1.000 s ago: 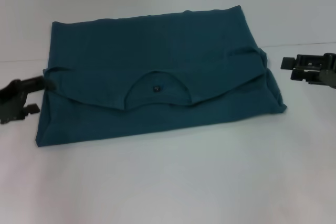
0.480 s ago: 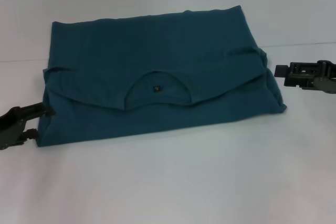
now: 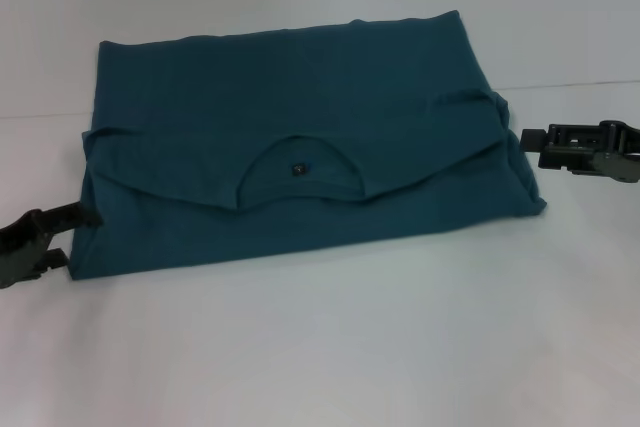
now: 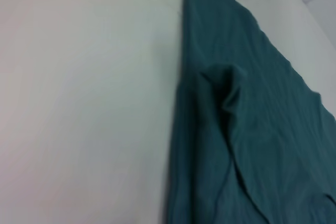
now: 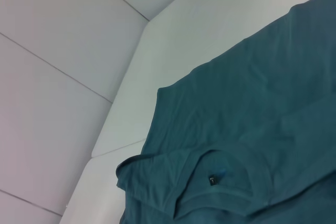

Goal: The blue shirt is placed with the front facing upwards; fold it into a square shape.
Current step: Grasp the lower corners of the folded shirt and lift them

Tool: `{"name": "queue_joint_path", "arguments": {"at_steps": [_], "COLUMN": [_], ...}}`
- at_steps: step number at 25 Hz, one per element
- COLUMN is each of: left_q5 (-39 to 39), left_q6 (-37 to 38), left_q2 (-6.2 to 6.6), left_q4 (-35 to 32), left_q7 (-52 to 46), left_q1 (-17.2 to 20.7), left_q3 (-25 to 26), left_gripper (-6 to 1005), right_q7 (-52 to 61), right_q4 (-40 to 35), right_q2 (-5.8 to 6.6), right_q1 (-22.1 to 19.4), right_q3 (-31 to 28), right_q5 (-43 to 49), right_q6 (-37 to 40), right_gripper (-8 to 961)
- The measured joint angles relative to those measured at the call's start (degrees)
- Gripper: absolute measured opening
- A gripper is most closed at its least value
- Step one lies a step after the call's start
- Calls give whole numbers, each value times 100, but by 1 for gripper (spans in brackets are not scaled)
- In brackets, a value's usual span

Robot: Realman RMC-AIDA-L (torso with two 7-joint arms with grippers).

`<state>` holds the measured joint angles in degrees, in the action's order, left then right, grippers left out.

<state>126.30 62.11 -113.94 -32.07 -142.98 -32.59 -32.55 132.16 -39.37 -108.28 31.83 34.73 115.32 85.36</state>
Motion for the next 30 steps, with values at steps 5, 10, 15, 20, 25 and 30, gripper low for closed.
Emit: {"name": "queue_joint_path", "arguments": {"at_steps": [5,10,15,20,25,30], "left_q5": [0,120,154,158,158,110], "left_q6": [-60,-129,-147,-134,-119,-86], "left_q2": [7,6,4,3,3,-3], "left_q4": [0,26,88,114,114,85], "left_q7": [-401,-515,-568,-599,-663,-684], "left_q1": [35,1,-27,-40,-66,-70], "left_q3": [18,1,2,-20,-162,-158], "left_gripper": [852,849,846,843,840,837], "right_q7": [10,14,17,19,21,21], "right_q4": [0,0,0,0,9,16], "right_q2": [0,0,0,0,0,0], "right_q1": [5,5,9,9,8,-11], "right_q3": [-1,-2,-1,-1,-1,-2], "right_q5": [0,0,0,0,0,-1], "right_q6": [-38,-82,-121,-148,-154,-153], "right_gripper": [685,685,685,685,686,686]}}
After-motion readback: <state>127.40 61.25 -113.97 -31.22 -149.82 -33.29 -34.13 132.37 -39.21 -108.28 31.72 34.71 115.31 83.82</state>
